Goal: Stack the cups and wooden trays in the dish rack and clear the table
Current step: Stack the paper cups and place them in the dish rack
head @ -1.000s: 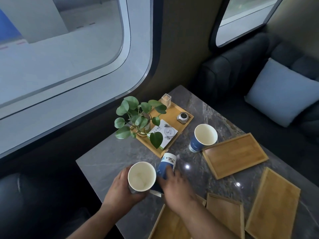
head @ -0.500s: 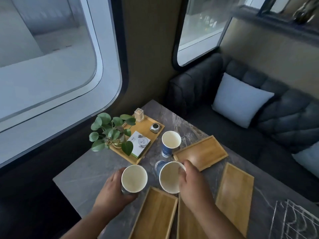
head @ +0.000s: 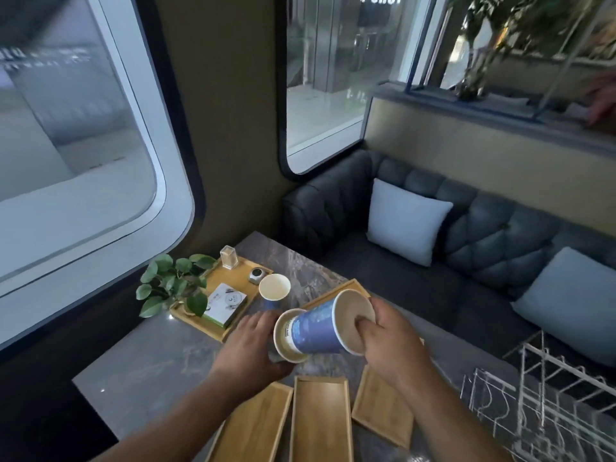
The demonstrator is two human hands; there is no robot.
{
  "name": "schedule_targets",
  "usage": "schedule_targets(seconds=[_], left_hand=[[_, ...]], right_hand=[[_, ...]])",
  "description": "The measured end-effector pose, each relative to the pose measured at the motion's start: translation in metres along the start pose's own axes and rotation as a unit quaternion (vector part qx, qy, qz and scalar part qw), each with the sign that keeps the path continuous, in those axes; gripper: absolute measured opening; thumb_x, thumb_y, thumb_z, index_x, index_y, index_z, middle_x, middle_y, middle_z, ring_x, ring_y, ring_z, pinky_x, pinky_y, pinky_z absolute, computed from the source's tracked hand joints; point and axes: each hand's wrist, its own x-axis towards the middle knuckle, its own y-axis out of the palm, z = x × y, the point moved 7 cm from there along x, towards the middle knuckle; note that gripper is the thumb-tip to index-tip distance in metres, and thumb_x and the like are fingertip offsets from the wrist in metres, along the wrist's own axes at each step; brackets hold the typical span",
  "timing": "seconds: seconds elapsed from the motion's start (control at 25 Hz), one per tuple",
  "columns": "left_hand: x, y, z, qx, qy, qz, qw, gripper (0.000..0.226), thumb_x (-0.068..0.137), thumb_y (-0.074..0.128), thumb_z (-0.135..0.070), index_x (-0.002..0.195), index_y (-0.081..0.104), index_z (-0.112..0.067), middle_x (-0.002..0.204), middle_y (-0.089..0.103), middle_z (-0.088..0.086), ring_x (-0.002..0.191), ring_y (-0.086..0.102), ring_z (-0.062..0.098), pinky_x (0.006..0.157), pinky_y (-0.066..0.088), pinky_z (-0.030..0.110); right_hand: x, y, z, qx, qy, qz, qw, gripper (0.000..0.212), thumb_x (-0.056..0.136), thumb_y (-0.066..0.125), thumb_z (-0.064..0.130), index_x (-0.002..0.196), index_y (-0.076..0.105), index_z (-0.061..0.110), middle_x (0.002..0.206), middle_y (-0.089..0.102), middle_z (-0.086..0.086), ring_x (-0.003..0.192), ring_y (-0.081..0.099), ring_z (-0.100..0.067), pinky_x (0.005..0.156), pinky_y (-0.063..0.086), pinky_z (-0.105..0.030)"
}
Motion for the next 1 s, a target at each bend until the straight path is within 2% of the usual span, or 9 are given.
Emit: schedule_targets(seconds=[0.08,0.16,0.24,0.36,0.52,0.64,0.8,0.92,1.0], left_hand=[[0.001,-0.01,-0.025,0.022,0.025,-0.012,0.999,0.083,0.063,0.074,-0.068,0.136,0.049,-0.037,0.128,0.06,-0.014,0.117,0.055,0.012,0.096,0.049,0.032],[-0.001,-0.022,-0.044,0.043,0.039,-0.03,0.998,0.085,0.061,0.075,-0.07,0.135,0.049,-0.037,0.128,0.06,-0.015,0.116,0.053,0.01,0.094,0.048,0.03],[-0.003,-0.032,-0.056,0.047,0.047,-0.041,0.997,0.088,0.059,0.076,-0.073,0.135,0.049,-0.037,0.128,0.06,-0.017,0.115,0.053,0.008,0.092,0.047,0.027],[-0.004,-0.039,-0.063,0.034,0.055,-0.043,0.997,0.088,0.061,0.075,-0.077,0.136,0.048,-0.038,0.128,0.059,-0.02,0.115,0.052,0.005,0.09,0.043,0.021],[0.002,-0.047,-0.055,0.011,0.05,-0.053,0.997,0.085,0.062,0.07,-0.082,0.134,0.047,-0.043,0.125,0.057,-0.024,0.107,0.042,-0.006,0.085,0.036,0.015],[0.009,-0.046,-0.026,-0.026,0.036,-0.04,0.998,0.082,0.065,0.074,-0.076,0.134,0.047,-0.042,0.125,0.059,-0.024,0.109,0.051,-0.003,0.086,0.04,0.014],[0.023,-0.04,0.045,-0.085,-0.03,-0.021,0.996,0.081,0.062,0.078,-0.069,0.131,0.044,-0.045,0.119,0.061,-0.022,0.106,0.059,0.005,0.082,0.051,0.026],[0.032,-0.033,0.114,-0.124,-0.113,-0.016,0.986,0.079,0.057,0.079,-0.067,0.124,0.042,-0.05,0.114,0.059,-0.024,0.104,0.062,0.008,0.077,0.049,0.028],[0.035,-0.027,0.152,-0.143,-0.157,-0.017,0.977,0.079,0.055,0.081,-0.066,0.122,0.041,-0.052,0.11,0.058,-0.026,0.101,0.063,0.008,0.073,0.047,0.027]], right_hand=[[-0.005,-0.004,-0.001,0.008,-0.008,0.007,1.0,0.015,0.092,0.05,0.023,0.097,0.064,0.029,0.088,0.071,0.009,0.081,0.064,-0.002,0.071,0.052,-0.033],[-0.01,-0.005,0.001,0.007,-0.017,0.019,1.0,0.015,0.093,0.049,0.026,0.098,0.061,0.032,0.089,0.068,0.012,0.082,0.062,-0.002,0.068,0.049,-0.03],[-0.012,0.001,0.004,0.0,-0.032,0.037,0.999,0.016,0.096,0.046,0.029,0.105,0.06,0.032,0.094,0.067,0.011,0.085,0.061,-0.004,0.065,0.046,-0.027],[-0.013,0.021,0.012,-0.041,-0.039,0.066,0.996,0.023,0.103,0.043,0.034,0.122,0.055,0.03,0.108,0.067,0.004,0.095,0.065,-0.017,0.06,0.042,-0.024],[-0.007,0.048,0.022,-0.098,-0.031,0.059,0.993,0.023,0.105,0.04,0.036,0.127,0.045,0.032,0.109,0.07,0.0,0.096,0.068,-0.021,0.062,0.044,-0.03],[0.009,0.073,0.03,-0.115,-0.031,0.081,0.989,0.017,0.104,0.041,0.037,0.119,0.047,0.032,0.101,0.067,0.005,0.09,0.066,-0.015,0.063,0.047,-0.031],[0.037,0.117,0.038,-0.079,-0.037,0.114,0.99,0.023,0.101,0.039,0.057,0.109,0.052,0.04,0.093,0.066,0.015,0.085,0.061,0.0,0.067,0.05,-0.027],[0.071,0.151,0.032,-0.062,-0.013,0.1,0.993,0.026,0.102,0.04,0.057,0.116,0.056,0.043,0.107,0.067,0.019,0.097,0.061,0.003,0.082,0.055,-0.027],[0.095,0.172,0.025,-0.092,-0.011,0.088,0.992,0.031,0.101,0.049,0.051,0.13,0.052,0.041,0.126,0.063,0.014,0.11,0.06,-0.005,0.083,0.05,-0.022]])
